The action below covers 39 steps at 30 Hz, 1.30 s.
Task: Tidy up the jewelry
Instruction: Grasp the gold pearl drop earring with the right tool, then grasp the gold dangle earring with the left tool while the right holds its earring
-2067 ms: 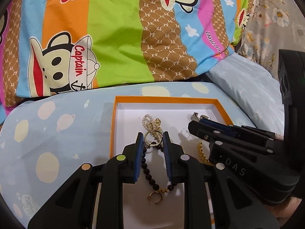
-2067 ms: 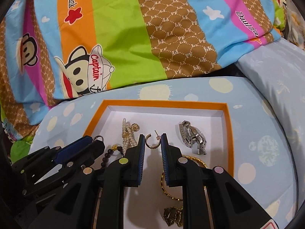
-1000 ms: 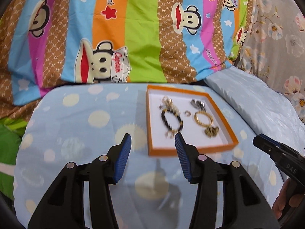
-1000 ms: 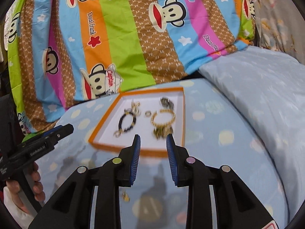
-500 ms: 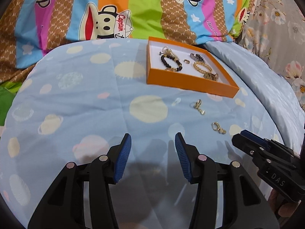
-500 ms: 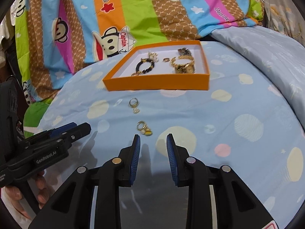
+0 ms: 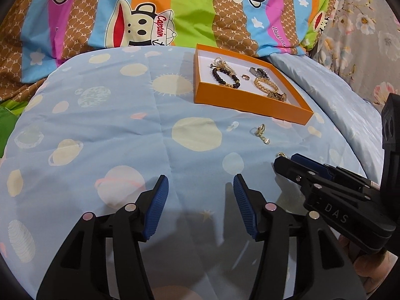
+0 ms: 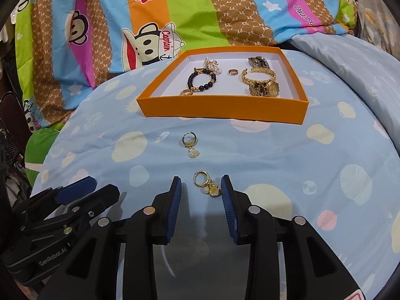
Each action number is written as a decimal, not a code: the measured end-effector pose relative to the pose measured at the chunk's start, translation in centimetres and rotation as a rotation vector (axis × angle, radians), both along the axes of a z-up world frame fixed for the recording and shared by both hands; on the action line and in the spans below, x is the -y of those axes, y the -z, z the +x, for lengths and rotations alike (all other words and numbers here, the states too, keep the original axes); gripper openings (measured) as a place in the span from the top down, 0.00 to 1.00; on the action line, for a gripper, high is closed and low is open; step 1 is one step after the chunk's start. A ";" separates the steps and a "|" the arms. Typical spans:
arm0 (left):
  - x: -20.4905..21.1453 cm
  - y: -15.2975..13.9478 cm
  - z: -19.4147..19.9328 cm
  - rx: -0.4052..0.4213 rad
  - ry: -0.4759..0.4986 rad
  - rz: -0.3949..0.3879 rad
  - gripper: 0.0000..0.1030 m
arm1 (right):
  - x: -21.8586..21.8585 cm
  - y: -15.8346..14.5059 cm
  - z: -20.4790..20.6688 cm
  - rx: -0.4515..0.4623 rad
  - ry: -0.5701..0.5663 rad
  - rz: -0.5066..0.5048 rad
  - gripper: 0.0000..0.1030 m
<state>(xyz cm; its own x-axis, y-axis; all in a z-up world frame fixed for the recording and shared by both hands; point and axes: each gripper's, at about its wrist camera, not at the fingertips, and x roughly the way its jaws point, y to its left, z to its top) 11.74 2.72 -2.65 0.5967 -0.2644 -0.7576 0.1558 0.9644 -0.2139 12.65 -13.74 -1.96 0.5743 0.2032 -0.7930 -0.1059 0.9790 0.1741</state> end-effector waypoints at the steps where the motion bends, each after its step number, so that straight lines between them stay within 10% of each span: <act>1: 0.0 0.0 0.0 0.000 0.001 -0.002 0.49 | -0.1 0.0 0.0 -0.001 0.001 -0.004 0.68; 12: 0.2 0.0 -0.1 0.001 0.009 -0.002 0.46 | 0.5 0.1 0.2 -0.007 0.037 -0.003 0.95; 39: 7.1 -0.7 5.4 0.016 0.089 0.033 0.51 | 5.6 -0.4 -4.7 0.036 0.116 0.073 0.95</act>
<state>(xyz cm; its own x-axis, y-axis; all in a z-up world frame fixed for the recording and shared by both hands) 17.15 -4.41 -1.95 0.5842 -0.2921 -0.7572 0.2447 0.9530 -0.1788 7.99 -19.33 -1.53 0.6249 0.1902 -0.7571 0.0001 0.9699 0.2437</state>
